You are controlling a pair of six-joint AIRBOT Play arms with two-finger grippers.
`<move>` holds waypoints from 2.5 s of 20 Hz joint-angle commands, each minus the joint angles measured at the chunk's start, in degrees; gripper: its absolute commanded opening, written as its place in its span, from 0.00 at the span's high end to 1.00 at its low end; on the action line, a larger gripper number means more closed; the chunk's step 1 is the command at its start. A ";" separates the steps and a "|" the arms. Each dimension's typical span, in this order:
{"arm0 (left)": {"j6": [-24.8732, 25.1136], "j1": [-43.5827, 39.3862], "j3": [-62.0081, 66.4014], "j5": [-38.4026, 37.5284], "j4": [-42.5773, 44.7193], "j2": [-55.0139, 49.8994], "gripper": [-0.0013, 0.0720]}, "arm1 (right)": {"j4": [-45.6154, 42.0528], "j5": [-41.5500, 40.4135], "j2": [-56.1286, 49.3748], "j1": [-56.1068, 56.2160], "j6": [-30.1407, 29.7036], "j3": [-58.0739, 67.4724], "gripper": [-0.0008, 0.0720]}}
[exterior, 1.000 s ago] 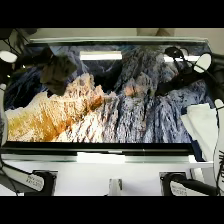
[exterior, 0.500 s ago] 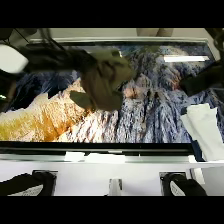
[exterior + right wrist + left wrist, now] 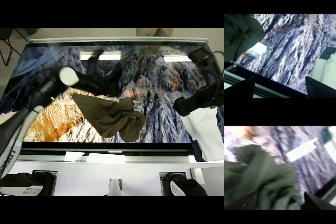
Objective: Fold the shirts.
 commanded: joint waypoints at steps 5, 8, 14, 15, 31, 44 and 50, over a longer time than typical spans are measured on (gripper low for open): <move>-3.65 33.05 -2.62 -23.26 8.66 -1.79 0.00 | 13.73 -4.63 -5.64 0.04 -2.21 -13.86 0.09; -3.80 37.64 -16.41 -17.20 -1.33 -1.77 0.01 | 19.34 -8.24 -6.95 0.04 -4.81 -19.63 0.09; 0.81 31.17 -30.58 2.95 -16.85 -3.45 0.00 | 20.35 -9.79 -7.58 0.04 -5.14 -27.78 0.09; 0.83 30.16 -30.58 3.78 -17.92 -4.42 0.01 | 20.37 -10.19 -7.58 0.04 -5.18 -28.52 0.09; 7.32 24.74 -28.28 13.16 -22.97 -5.75 0.94 | 39.36 -33.94 -13.31 7.65 -2.95 -46.29 0.07; 23.87 25.03 -22.27 13.51 -22.27 14.95 0.94 | 20.74 -33.29 -6.49 12.13 -2.21 -27.02 0.96; 25.09 25.11 -1.66 24.61 -21.27 29.83 0.94 | -2.16 -30.82 12.35 12.13 3.45 3.98 0.96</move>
